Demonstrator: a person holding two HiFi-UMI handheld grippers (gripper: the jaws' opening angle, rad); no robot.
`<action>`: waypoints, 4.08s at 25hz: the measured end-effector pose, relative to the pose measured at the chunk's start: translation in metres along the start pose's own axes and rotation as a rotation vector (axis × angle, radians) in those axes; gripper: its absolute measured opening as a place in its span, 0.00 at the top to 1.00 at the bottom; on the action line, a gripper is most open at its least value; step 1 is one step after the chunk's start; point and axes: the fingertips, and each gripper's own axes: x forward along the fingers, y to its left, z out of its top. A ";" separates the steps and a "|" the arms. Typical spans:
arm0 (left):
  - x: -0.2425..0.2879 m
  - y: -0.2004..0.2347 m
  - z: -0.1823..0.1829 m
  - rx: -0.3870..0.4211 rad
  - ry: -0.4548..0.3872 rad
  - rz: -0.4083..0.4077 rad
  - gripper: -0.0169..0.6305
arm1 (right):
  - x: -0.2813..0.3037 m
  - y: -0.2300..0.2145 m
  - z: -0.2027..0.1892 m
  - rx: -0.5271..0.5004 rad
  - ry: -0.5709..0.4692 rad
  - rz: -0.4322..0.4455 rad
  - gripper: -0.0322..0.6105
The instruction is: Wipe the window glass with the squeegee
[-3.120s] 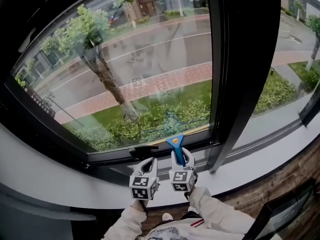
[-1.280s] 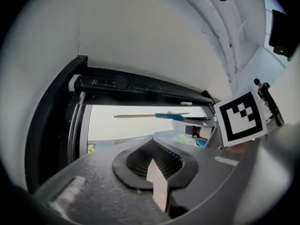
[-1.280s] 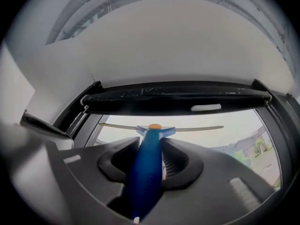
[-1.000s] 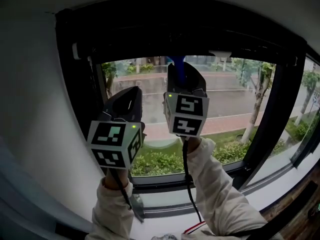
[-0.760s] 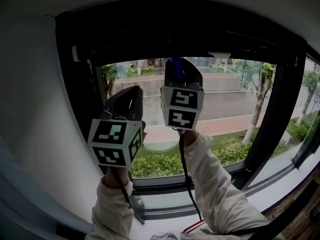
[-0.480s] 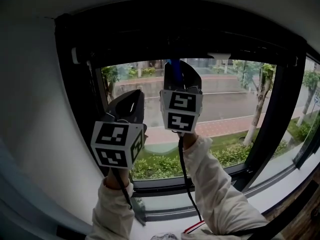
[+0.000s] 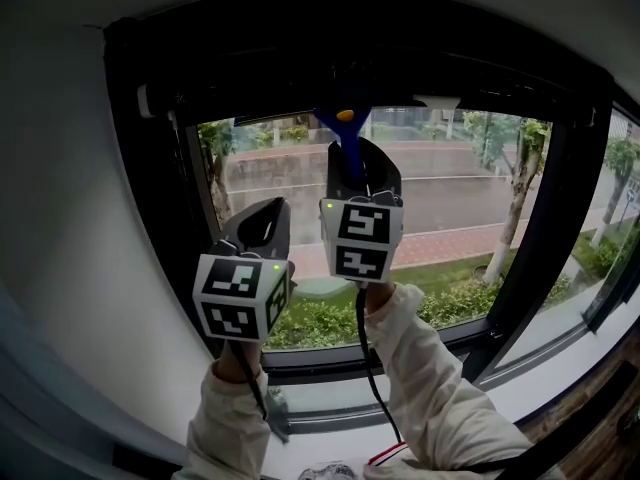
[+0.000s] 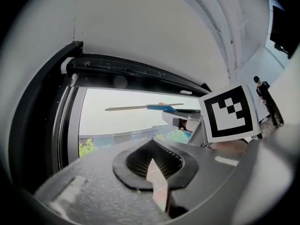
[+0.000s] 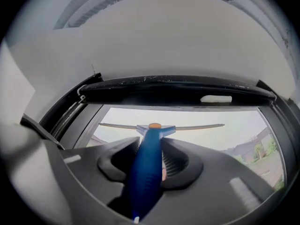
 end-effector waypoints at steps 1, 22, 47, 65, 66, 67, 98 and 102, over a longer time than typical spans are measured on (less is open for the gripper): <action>-0.001 -0.001 -0.006 -0.003 0.012 -0.002 0.98 | -0.003 0.001 -0.004 0.002 0.008 0.001 0.72; -0.035 -0.017 -0.122 -0.083 0.185 0.024 0.98 | -0.067 0.019 -0.096 0.037 0.141 0.001 0.72; -0.055 -0.042 -0.181 -0.095 0.237 0.031 0.98 | -0.119 0.028 -0.175 0.053 0.288 0.014 0.72; -0.068 -0.060 -0.233 -0.132 0.336 0.018 0.98 | -0.157 0.039 -0.236 0.083 0.393 0.029 0.72; -0.068 -0.061 -0.235 -0.132 0.340 0.017 0.98 | -0.159 0.040 -0.239 0.084 0.398 0.029 0.72; -0.068 -0.061 -0.238 -0.132 0.345 0.016 0.98 | -0.160 0.041 -0.243 0.086 0.404 0.030 0.72; -0.097 -0.093 -0.347 -0.174 0.509 -0.028 0.98 | -0.236 0.063 -0.366 0.097 0.641 0.068 0.74; -0.108 -0.099 -0.374 -0.214 0.556 -0.025 0.98 | -0.246 0.065 -0.382 0.096 0.676 0.070 0.74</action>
